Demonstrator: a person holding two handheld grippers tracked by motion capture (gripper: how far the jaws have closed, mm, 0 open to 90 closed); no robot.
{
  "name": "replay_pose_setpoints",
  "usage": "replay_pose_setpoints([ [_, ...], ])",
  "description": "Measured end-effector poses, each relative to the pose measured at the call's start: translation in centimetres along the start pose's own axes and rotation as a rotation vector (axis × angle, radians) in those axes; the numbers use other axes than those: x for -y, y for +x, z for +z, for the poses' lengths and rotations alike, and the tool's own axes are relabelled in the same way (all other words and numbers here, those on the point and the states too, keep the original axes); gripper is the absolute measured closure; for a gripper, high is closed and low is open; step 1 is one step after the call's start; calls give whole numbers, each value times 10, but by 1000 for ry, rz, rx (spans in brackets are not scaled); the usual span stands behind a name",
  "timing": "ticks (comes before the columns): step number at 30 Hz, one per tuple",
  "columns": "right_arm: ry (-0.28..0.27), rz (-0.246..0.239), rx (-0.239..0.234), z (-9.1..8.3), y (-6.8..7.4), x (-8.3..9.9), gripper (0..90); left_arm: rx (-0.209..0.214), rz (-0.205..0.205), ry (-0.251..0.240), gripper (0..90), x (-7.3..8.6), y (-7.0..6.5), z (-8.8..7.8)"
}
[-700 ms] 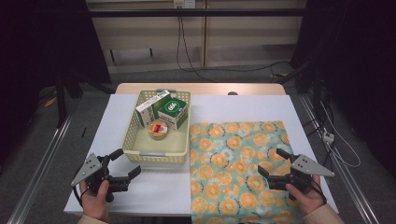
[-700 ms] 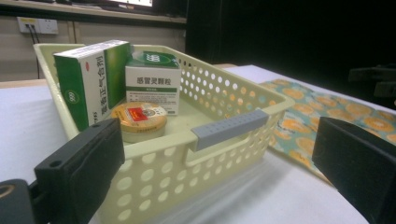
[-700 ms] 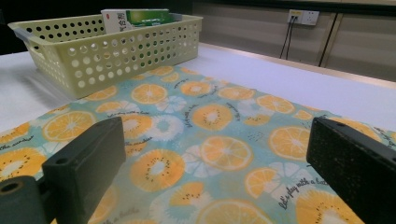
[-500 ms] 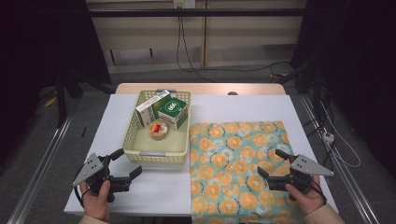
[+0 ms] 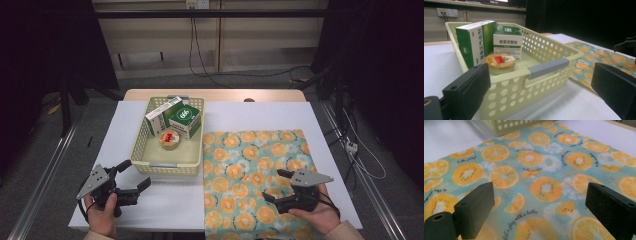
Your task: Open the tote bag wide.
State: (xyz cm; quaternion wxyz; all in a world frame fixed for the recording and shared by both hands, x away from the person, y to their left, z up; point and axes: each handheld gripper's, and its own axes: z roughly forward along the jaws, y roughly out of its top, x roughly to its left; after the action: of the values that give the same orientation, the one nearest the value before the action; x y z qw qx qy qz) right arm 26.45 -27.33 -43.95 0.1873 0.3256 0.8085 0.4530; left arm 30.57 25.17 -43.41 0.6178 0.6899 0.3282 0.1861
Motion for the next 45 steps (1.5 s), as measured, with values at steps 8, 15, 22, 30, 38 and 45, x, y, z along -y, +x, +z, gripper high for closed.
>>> replay_pose_setpoints([
  [8, 40, 11, -20, 14, -23, -24, 96, 12, 10, 12, 21, -1, -4, 3],
  [15, 118, 74, -5, 60, -66, -58, 106, 26, 14, 13, 21, -2, -5, 5],
  [22, 139, 61, 23, 109, -95, -84, 155, 39, 12, 10, 21, -1, -5, 5],
  [30, 213, 58, 12, 154, -112, -89, 191, 45, -1, -4, 22, -2, -2, 5],
  [38, 291, 45, 30, 171, -130, -81, 342, 61, -2, 5, 21, -1, -1, 11],
  [45, 279, 49, 1, 168, -131, -79, 477, 56, 12, 6, 21, -4, -3, 8],
])
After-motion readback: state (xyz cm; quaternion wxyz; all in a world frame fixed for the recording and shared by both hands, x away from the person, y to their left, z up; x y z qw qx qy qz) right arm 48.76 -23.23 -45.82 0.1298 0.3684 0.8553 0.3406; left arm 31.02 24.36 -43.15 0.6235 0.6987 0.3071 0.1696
